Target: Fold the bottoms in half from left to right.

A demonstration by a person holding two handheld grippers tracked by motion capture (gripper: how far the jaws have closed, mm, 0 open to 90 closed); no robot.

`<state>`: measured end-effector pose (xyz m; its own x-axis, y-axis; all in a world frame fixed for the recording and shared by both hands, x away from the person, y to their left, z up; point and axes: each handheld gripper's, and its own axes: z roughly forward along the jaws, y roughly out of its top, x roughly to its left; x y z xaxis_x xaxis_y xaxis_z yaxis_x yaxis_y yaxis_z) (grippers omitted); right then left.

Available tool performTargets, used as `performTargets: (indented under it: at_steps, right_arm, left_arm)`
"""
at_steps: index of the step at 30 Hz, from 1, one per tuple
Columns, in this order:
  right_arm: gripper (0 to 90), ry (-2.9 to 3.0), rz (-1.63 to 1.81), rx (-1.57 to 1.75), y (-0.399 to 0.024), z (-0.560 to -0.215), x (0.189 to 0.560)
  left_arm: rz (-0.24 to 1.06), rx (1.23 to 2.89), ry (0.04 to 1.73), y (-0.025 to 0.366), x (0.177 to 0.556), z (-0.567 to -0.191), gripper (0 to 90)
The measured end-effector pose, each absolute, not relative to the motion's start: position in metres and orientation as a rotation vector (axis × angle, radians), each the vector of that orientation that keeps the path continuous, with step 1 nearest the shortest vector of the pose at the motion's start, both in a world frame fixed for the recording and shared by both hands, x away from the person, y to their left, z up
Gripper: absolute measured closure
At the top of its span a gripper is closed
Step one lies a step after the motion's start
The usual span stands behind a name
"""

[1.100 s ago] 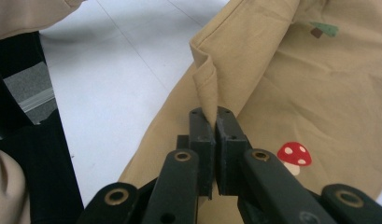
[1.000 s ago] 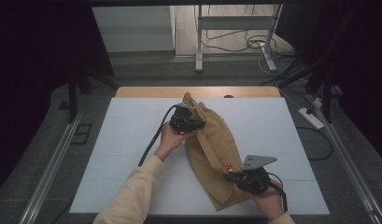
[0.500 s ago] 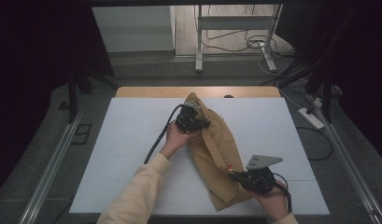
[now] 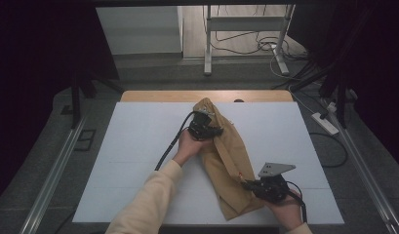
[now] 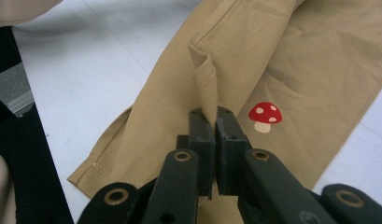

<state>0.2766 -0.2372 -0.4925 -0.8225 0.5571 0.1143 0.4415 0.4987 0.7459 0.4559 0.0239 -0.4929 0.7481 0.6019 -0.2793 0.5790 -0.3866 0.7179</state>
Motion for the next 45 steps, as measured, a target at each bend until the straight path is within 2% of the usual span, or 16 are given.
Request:
performTargets:
  at_steps: [18,27,30,33,35,36,37,39,40,43,45]
  right_arm:
    - [86.4,2.595,1.204,0.891,-0.241,-0.494,0.279]
    - [86.2,2.607,1.178,0.896,-0.242,-0.496,0.280]
    - [85.7,2.608,1.175,0.897,-0.242,-0.496,0.280]
    - [85.7,2.608,1.169,0.902,-0.243,-0.496,0.280]
    - [84.6,2.607,1.168,0.906,-0.245,-0.495,0.280]
    - [81.9,2.608,1.169,0.910,-0.246,-0.495,0.280]
    - [75.5,2.607,1.167,0.914,-0.247,-0.495,0.280]
    - [56.5,2.579,1.159,0.924,-0.248,-0.495,0.279]
    - [50.1,2.553,1.152,0.935,-0.249,-0.494,0.279]
    - [39.9,2.494,1.163,0.964,-0.252,-0.490,0.279]
    - [37.6,2.471,1.164,0.975,-0.253,-0.489,0.280]
  left_arm:
    - [0.019,2.086,0.893,0.016,0.459,-0.498,83.9]
    - [0.018,2.078,0.896,0.013,0.460,-0.499,80.8]
    - [0.023,2.073,0.896,0.011,0.460,-0.499,74.9]
    - [0.057,2.072,0.895,0.010,0.457,-0.497,57.9]
    - [0.053,2.061,0.885,0.011,0.456,-0.495,53.4]
    - [0.052,2.059,0.881,0.012,0.455,-0.494,50.8]
    - [0.050,2.057,0.878,0.013,0.455,-0.493,47.4]
    - [0.052,2.056,0.876,0.015,0.453,-0.492,42.9]
    - [0.056,2.058,0.874,0.016,0.452,-0.492,41.5]
    - [0.060,2.062,0.865,0.021,0.449,-0.491,39.0]
    - [0.064,2.066,0.860,0.024,0.447,-0.490,38.5]
